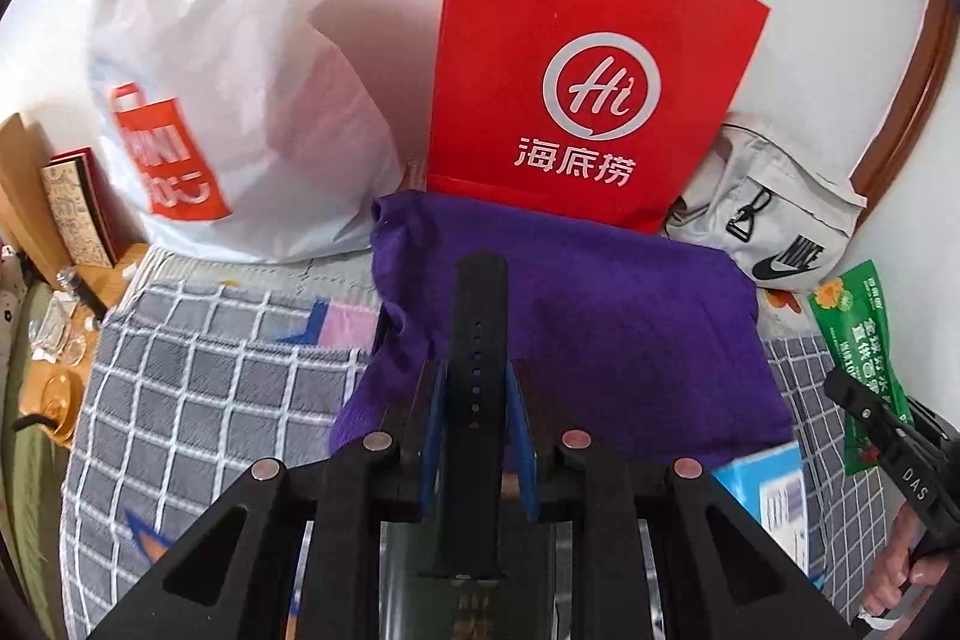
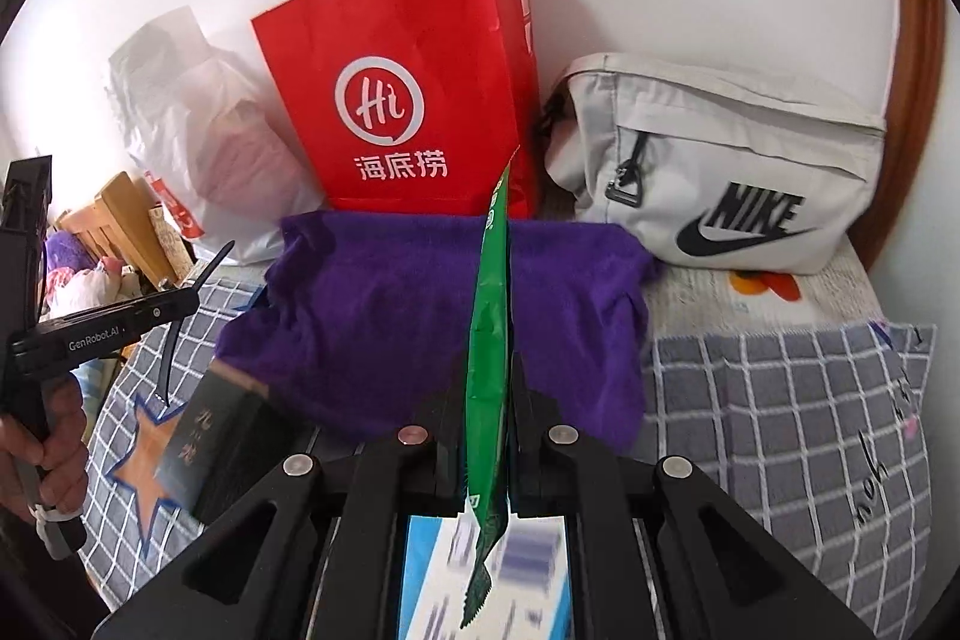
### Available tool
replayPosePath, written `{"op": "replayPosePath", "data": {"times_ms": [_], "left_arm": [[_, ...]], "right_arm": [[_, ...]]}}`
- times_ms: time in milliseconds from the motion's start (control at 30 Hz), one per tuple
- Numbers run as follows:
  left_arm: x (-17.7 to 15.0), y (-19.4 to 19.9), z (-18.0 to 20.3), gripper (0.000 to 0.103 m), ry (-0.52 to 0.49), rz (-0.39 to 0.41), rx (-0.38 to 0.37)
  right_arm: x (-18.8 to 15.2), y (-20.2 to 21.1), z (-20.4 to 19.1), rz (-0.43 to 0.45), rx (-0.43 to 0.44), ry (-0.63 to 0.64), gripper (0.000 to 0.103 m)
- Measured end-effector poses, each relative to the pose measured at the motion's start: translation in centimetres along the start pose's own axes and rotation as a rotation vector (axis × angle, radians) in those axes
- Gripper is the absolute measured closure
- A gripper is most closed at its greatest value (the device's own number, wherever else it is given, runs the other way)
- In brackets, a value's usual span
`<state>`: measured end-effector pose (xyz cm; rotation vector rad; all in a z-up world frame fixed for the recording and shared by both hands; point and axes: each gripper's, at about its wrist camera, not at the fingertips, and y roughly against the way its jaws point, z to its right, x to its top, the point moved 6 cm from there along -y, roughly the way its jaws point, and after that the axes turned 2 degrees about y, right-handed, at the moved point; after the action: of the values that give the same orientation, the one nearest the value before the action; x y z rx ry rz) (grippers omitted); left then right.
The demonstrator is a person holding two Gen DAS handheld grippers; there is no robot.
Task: Organize soft objects
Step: 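Carry the watch strap in the left tool while the right tool carries the sachet to the purple towel, then lower and release the strap from the left tool while the right tool releases the sachet onto the towel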
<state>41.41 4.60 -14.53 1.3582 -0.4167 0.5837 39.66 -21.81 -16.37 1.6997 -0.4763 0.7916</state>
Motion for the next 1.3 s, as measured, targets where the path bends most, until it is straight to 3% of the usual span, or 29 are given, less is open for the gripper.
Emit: {"op": "replayPosePath", "data": {"times_ms": [567, 1300], "left_arm": [[3.5, -9.7, 0.6, 0.083, 0.031, -0.149, -0.009], [3.2, -13.4, -0.4, 0.083, 0.072, -0.233, -0.002]], "right_arm": [[2.3, -11.1, 1.6, -0.160, 0.000, 0.007, 0.094], [0.7, -16.2, 2.9, -0.301, -0.008, -0.028, 0.094]]}}
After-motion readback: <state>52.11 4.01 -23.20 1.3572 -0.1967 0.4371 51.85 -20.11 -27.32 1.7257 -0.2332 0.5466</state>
